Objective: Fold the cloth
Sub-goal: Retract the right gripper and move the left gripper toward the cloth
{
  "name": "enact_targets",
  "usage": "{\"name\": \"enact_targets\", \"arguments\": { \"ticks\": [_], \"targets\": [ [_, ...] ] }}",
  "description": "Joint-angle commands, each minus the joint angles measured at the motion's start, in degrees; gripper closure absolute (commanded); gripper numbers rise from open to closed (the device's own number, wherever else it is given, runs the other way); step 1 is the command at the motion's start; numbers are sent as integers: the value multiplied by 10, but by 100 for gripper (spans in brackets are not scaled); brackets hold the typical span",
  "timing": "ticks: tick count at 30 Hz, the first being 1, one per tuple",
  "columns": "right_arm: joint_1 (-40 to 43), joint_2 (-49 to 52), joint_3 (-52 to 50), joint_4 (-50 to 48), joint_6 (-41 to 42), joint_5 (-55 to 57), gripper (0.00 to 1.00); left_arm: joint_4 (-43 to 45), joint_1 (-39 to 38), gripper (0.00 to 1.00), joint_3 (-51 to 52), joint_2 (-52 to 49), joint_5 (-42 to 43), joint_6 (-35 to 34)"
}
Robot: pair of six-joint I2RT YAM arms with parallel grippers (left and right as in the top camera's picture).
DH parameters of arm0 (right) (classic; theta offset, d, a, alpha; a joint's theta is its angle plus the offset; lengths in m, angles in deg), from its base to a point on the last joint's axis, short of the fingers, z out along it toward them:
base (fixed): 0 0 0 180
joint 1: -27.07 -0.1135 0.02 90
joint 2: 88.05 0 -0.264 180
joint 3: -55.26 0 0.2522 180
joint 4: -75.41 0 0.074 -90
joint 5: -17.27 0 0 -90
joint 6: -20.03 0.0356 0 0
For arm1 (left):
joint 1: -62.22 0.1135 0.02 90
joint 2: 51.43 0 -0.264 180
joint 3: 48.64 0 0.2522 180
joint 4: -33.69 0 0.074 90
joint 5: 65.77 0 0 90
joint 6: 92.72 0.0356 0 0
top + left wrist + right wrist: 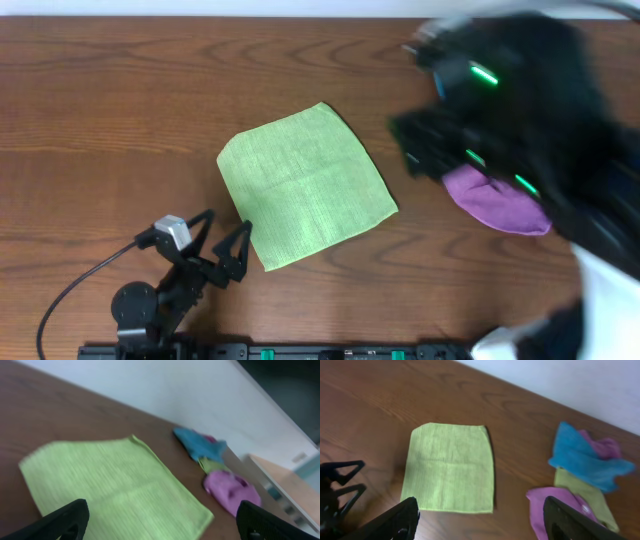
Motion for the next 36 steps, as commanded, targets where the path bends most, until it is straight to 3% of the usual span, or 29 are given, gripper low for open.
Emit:
{"name": "enact_targets", "arguments": {
  "ticks": [1,10,19,26,31,36],
  "targets": [
    [11,-65,-89,5,-12,24,18,-2,-3,5,0,-15,66,5],
    [28,-223,-338,5,7,24,16,-2,-38,5,0,-88,68,48],
    [34,-287,-540,-39,45,-23,15,-5,-179,5,-43,-248,-75,119],
    [34,-285,-621,-127,55,-41,15,-68,-280,5,-137,-375,-181,96],
    [65,-275,-711,-226,51,-71,18,-144,-290,5,-188,-412,-186,2],
    [117,-248,-772,-312,7,-169,20,-133,-290,5,-195,-411,-105,74]
  ]
}}
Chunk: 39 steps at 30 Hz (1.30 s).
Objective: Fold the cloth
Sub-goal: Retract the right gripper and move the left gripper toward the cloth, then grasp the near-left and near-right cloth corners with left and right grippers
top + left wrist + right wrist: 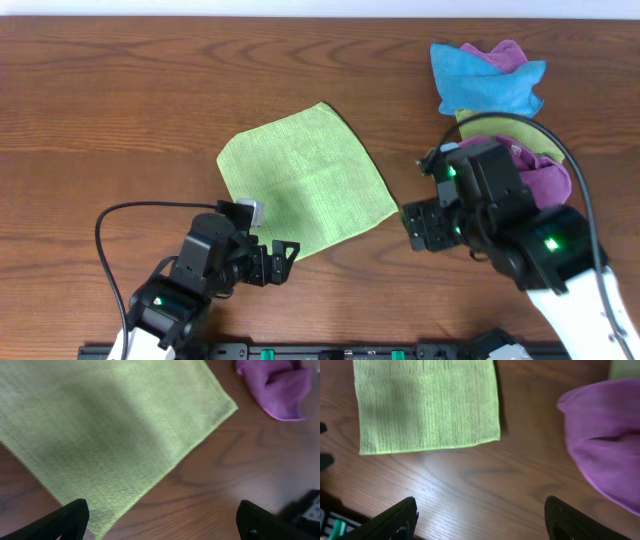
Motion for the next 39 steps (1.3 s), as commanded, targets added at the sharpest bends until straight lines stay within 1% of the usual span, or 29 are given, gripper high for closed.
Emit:
{"name": "enact_targets", "arguments": {
  "ticks": [1,6,7,10,11,12,13,15,20,26,30,33,39],
  "targets": [
    [33,21,-25,-26,-33,-81,20,18,-2,5,-16,0,54,43],
    [69,72,-30,-65,-59,-118,20,63,-2,5,-16,0,57,38],
    [75,85,-30,-73,-66,-122,20,68,-2,4,-16,0,57,26],
    [86,119,-30,-91,-82,-137,21,62,-2,0,-16,0,57,8],
    [89,134,-30,-97,-85,-141,21,54,-2,7,-16,0,57,8],
    [90,146,-30,-103,-87,-143,22,44,-2,11,-16,0,56,5],
    [93,161,-30,-110,-94,-148,22,30,-2,10,-16,0,56,-5],
    [98,191,-30,-124,-98,-150,23,-10,0,3,-16,0,42,-49],
    [116,242,-30,-157,-116,-181,25,-113,0,4,-16,0,-27,-110],
    [126,296,-30,-172,-145,-207,30,-146,0,3,-16,-4,-47,-174],
    [131,323,-30,-185,-146,-211,33,-157,0,4,-14,-16,-49,-201],
    [140,336,-30,-189,-164,-233,34,-155,0,4,-2,-28,-49,-218],
    [151,356,-30,-193,-180,-247,37,-100,0,4,26,-40,-35,-248]
  ]
}}
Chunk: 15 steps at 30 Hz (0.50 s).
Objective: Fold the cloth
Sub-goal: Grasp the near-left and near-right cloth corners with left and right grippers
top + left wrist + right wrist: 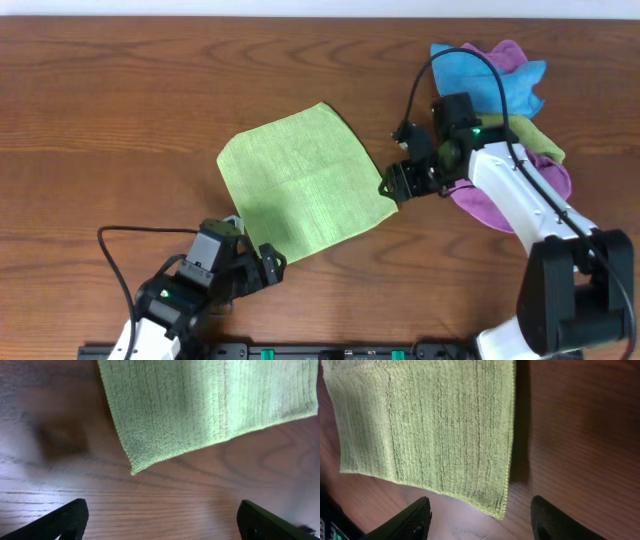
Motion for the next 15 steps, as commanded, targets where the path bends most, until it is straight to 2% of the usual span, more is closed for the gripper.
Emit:
{"name": "enact_targets", "arguments": {
  "ticks": [1,15],
  "targets": [
    [6,18,-1,0,-27,-30,37,21,0,4,19,-5,1,-33],
    [9,69,-1,-1,-43,-29,37,142,0,7,50,-107,12,-67]
  ]
}}
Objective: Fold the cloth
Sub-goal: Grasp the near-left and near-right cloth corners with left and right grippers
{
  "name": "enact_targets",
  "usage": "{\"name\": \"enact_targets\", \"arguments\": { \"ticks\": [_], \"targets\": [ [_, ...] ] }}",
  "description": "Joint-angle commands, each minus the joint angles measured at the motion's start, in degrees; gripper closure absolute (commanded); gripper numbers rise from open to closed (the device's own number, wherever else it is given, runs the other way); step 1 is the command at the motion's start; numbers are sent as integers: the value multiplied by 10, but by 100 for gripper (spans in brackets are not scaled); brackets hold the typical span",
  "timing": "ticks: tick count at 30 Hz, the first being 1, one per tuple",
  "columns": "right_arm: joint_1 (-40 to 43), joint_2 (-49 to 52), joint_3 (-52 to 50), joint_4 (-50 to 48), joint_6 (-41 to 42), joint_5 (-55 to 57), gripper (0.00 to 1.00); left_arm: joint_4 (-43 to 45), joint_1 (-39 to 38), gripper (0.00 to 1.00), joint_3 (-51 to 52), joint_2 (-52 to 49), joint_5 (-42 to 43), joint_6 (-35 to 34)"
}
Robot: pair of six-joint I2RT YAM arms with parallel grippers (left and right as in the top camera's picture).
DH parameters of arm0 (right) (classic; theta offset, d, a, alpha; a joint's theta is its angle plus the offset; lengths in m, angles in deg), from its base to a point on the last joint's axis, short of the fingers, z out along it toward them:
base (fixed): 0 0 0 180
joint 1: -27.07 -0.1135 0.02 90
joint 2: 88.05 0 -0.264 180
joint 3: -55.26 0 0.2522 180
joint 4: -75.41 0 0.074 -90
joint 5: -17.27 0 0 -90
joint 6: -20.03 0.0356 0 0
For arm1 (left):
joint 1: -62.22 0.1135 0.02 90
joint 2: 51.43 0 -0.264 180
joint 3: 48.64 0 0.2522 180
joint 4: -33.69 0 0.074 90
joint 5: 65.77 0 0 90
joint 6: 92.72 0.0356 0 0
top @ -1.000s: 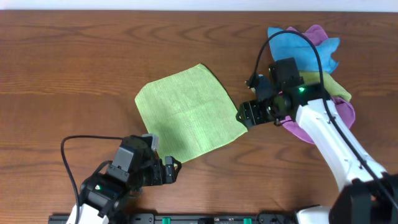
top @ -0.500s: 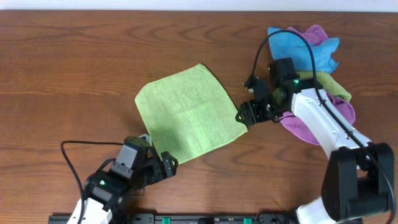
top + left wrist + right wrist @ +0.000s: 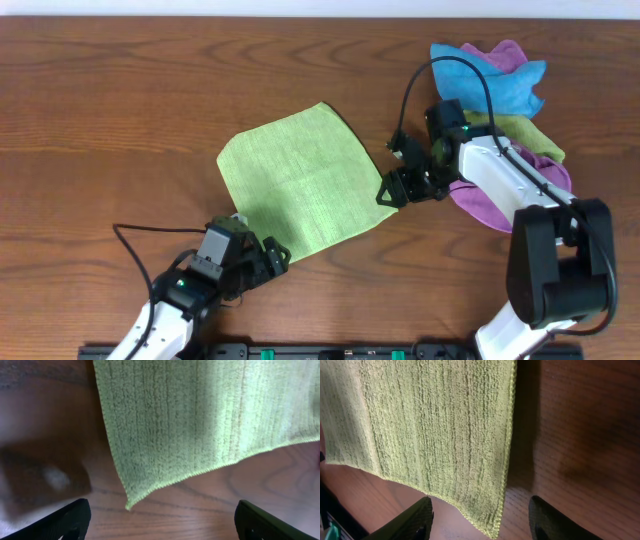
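Observation:
A light green cloth (image 3: 305, 185) lies flat and unfolded on the brown table, turned like a diamond. My left gripper (image 3: 265, 260) is open at the cloth's near corner. In the left wrist view that corner of the cloth (image 3: 200, 425) points down between the dark fingertips (image 3: 60, 520), just ahead of the left gripper (image 3: 160, 527). My right gripper (image 3: 392, 188) is open at the right corner. In the right wrist view the cloth (image 3: 430, 425) has its corner reaching between the fingers (image 3: 405, 522) of the right gripper (image 3: 480, 527).
A heap of other cloths, blue (image 3: 485, 75), olive and purple (image 3: 500, 200), lies at the back right beside my right arm. A black cable (image 3: 140, 250) trails from the left arm. The base rail (image 3: 300, 352) runs along the front edge.
Both grippers have come lower and closer to their corners; the cloth looks larger in both wrist views. The right gripper has shifted slightly left. The cloth lies as before.
First the left gripper stood at the front left and the right arm was a high blur over the heap. Then both were over the table by the cloth's near edges. Later each hung open above its corner, where they now sit lower.

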Motion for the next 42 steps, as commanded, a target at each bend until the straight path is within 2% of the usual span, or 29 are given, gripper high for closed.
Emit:
{"name": "enact_targets", "arguments": {
  "ticks": [1,8,14,15,17,19,22,26,29,33,36,37,40,41,42],
  "targets": [
    [7,2,-1,-2,-17,-11,37,9,0,8,3,-32,9,-16],
    [12,2,-3,0,-17,-9,39,68,0,12,3,-96,31,-19],
    [12,2,-22,-3,-17,-9,47,76,0,26,3,-103,31,-19],
    [12,2,-23,-2,-17,-9,48,76,0,31,3,-103,30,-19],
    [12,2,-24,-1,-17,-9,54,76,0,40,3,-103,30,-19],
    [12,2,-24,0,-14,-9,64,76,0,48,3,-103,30,-19],
    [12,2,-24,0,-12,-11,76,76,0,54,3,-103,30,-19],
    [10,2,-24,1,-10,-13,75,76,0,55,3,-103,30,-19],
    [7,2,-25,1,-10,-13,68,76,0,55,3,-103,30,-19],
    [0,2,-42,-12,-7,-13,67,75,0,54,3,-103,30,-19],
    [1,2,-60,-30,5,-14,71,75,0,55,3,-103,30,-19],
    [1,2,-63,-35,9,-14,76,75,0,58,3,-103,30,-19],
    [1,2,-64,-39,16,-14,97,75,0,87,3,-103,30,-19],
    [1,2,-63,-41,22,-15,99,75,0,94,3,-103,30,-19],
    [1,2,-63,-42,25,-21,98,75,0,94,3,-103,30,-19]
  ]
}}
